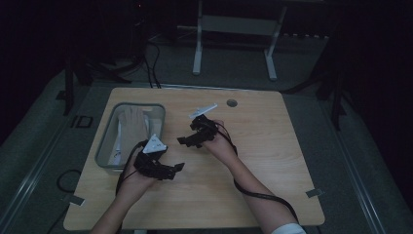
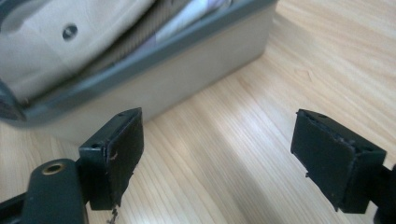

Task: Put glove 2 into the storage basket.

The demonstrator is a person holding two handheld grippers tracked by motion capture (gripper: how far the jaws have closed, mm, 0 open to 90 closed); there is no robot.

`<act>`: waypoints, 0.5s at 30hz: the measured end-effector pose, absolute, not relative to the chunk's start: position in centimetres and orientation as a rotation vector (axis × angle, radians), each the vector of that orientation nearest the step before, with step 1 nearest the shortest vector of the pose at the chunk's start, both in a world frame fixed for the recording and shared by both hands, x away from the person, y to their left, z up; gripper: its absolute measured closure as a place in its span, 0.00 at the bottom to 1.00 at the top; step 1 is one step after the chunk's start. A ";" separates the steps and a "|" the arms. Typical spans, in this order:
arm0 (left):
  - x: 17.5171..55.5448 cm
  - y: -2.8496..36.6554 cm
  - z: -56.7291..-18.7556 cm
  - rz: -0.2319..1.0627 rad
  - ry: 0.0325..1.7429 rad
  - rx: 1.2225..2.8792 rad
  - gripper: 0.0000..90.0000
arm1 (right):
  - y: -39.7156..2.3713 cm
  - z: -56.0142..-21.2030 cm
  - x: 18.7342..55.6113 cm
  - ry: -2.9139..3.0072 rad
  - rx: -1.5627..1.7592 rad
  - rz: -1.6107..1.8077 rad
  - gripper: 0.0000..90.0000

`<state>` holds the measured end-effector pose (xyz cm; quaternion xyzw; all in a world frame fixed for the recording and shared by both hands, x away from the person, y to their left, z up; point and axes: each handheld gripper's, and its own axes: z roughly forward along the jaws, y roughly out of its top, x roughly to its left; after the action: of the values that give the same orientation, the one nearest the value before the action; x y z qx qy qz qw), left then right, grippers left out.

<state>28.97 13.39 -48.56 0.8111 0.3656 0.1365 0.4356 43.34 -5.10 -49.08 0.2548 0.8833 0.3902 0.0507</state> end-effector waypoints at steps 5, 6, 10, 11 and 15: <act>28.9 11.9 -49.1 0.313 0.873 2.040 0.16 | -6.6 -49.9 43.3 2.683 0.782 1.177 0.19; 28.9 11.6 -49.3 0.302 0.868 2.042 0.16 | -7.3 -50.4 43.1 2.686 0.785 1.168 0.19; 28.8 10.6 -49.9 0.283 0.835 2.059 0.16 | -8.5 -51.4 42.7 2.685 0.802 1.150 0.19; 28.8 10.4 -50.1 0.276 0.834 2.058 0.16 | -8.7 -51.6 42.7 2.683 0.808 1.146 0.19; 28.8 9.9 -51.0 0.248 0.828 2.042 0.16 | -9.6 -52.5 42.3 2.689 0.816 1.153 0.19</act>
<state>28.80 9.85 -50.98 0.8243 0.3343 0.1001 0.4458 42.35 -9.65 -52.50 0.2683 0.8841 0.3790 0.0523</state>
